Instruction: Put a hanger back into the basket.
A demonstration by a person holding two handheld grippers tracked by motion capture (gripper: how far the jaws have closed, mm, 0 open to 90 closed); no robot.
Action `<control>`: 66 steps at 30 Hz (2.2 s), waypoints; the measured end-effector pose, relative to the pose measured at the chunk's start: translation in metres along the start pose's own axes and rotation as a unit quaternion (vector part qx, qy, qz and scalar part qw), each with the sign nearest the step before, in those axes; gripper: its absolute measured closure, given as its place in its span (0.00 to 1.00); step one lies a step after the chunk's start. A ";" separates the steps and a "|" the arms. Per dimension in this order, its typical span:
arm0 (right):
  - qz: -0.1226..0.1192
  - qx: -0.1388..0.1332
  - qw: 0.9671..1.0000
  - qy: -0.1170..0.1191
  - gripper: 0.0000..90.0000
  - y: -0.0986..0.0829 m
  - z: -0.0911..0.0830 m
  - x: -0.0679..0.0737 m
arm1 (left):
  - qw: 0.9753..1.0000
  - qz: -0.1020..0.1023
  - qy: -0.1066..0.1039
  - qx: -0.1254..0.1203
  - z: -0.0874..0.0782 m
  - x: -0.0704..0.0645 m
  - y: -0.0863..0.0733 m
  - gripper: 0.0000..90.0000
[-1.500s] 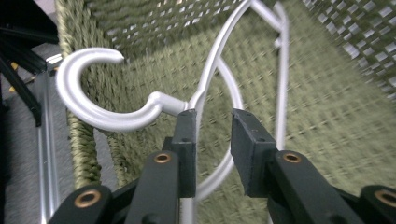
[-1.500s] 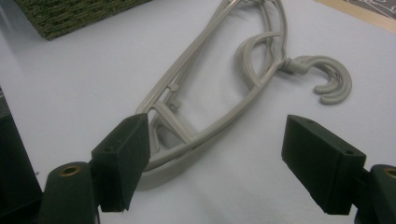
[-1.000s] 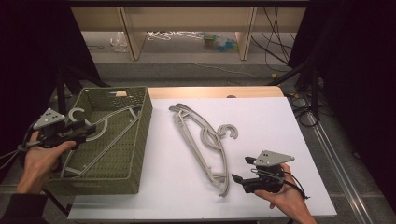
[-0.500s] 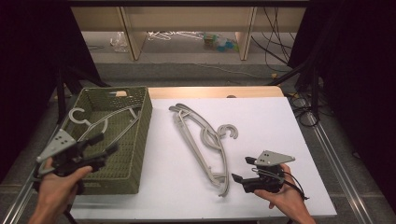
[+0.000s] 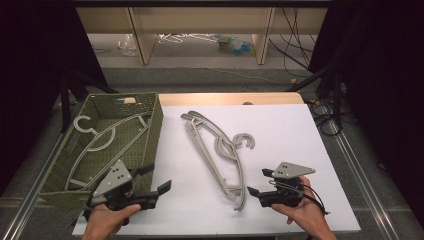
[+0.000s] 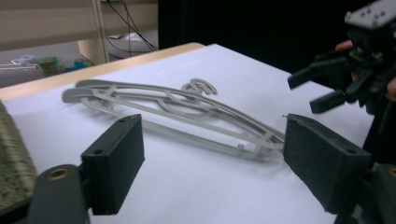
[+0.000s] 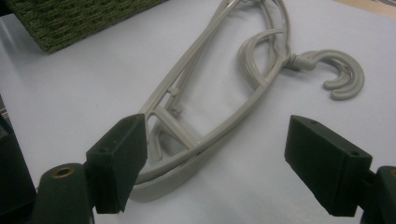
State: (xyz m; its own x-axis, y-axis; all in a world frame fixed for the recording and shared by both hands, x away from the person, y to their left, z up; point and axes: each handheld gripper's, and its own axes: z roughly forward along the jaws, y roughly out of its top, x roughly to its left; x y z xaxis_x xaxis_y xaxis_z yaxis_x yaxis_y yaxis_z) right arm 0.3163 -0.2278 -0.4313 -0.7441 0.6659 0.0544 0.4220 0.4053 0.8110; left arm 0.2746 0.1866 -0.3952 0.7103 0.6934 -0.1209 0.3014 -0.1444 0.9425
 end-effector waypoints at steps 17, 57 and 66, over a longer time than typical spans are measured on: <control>0.005 0.004 1.000 -0.003 0.22 0.000 0.005 0.002 | 1.000 -0.008 -0.001 0.023 0.016 -0.016 -0.030 0.19; 0.103 0.137 0.983 -0.061 0.66 0.030 0.120 -0.036 | 0.999 0.008 -0.017 0.033 0.017 -0.019 -0.034 0.19; 0.109 0.124 0.984 -0.068 0.77 0.034 0.120 -0.038 | 0.999 0.012 -0.027 0.036 0.018 -0.020 -0.035 0.21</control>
State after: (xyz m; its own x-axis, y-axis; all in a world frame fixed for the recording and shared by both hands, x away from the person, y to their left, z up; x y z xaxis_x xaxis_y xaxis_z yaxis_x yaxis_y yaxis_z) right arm 0.4209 -0.1642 -0.4759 -0.5535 0.8244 0.1186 0.6896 0.3738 0.6202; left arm 0.2611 0.1650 -0.4308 0.7509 0.6502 -0.1161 0.3270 -0.2132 0.9207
